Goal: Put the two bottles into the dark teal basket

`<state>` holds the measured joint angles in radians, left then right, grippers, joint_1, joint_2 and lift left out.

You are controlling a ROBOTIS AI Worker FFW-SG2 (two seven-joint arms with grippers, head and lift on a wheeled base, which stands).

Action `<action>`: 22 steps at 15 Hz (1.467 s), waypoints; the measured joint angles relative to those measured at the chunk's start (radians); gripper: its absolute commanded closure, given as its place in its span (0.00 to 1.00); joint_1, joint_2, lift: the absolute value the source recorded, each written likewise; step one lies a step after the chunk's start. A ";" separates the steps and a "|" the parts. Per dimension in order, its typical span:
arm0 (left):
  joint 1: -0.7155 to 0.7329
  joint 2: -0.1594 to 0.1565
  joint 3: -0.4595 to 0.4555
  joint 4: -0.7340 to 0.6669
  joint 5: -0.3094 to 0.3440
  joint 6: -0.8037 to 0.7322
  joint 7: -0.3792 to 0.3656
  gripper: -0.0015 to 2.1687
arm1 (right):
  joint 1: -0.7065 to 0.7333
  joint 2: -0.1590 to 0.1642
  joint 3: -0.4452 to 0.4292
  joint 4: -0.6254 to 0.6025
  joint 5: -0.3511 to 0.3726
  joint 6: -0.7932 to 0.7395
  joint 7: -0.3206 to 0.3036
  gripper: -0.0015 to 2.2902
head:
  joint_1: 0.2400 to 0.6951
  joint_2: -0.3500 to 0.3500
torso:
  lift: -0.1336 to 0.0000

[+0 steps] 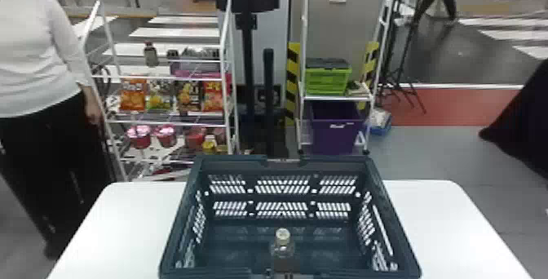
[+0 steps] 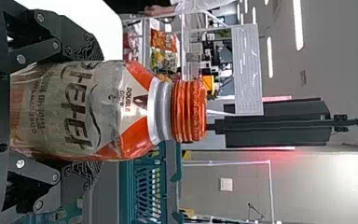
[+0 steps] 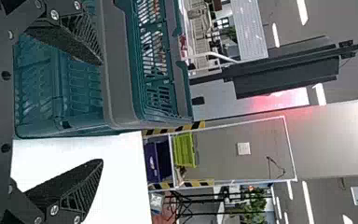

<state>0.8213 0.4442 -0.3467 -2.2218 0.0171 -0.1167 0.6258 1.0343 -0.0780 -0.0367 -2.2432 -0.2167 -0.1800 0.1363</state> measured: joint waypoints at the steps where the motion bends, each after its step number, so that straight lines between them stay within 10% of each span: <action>1: -0.003 -0.007 0.000 -0.044 -0.029 0.075 0.010 0.99 | 0.007 -0.001 -0.009 -0.003 -0.009 0.007 0.012 0.07 | 0.57 0.50 | 1.00; 11: -0.238 -0.066 -0.057 -0.420 -0.175 0.864 -0.007 0.99 | 0.028 -0.036 -0.105 0.007 -0.108 0.050 0.092 0.07 | 0.57 0.50 | 1.00; 22: -0.992 -0.279 -0.216 -0.048 -0.018 1.384 -0.543 0.99 | 0.016 -0.023 -0.113 0.027 -0.109 0.088 0.093 0.07 | 0.57 0.50 | 1.00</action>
<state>-0.1705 0.1653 -0.5624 -2.2694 -0.0006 1.2675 0.0827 1.0500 -0.1013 -0.1502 -2.2162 -0.3257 -0.0921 0.2291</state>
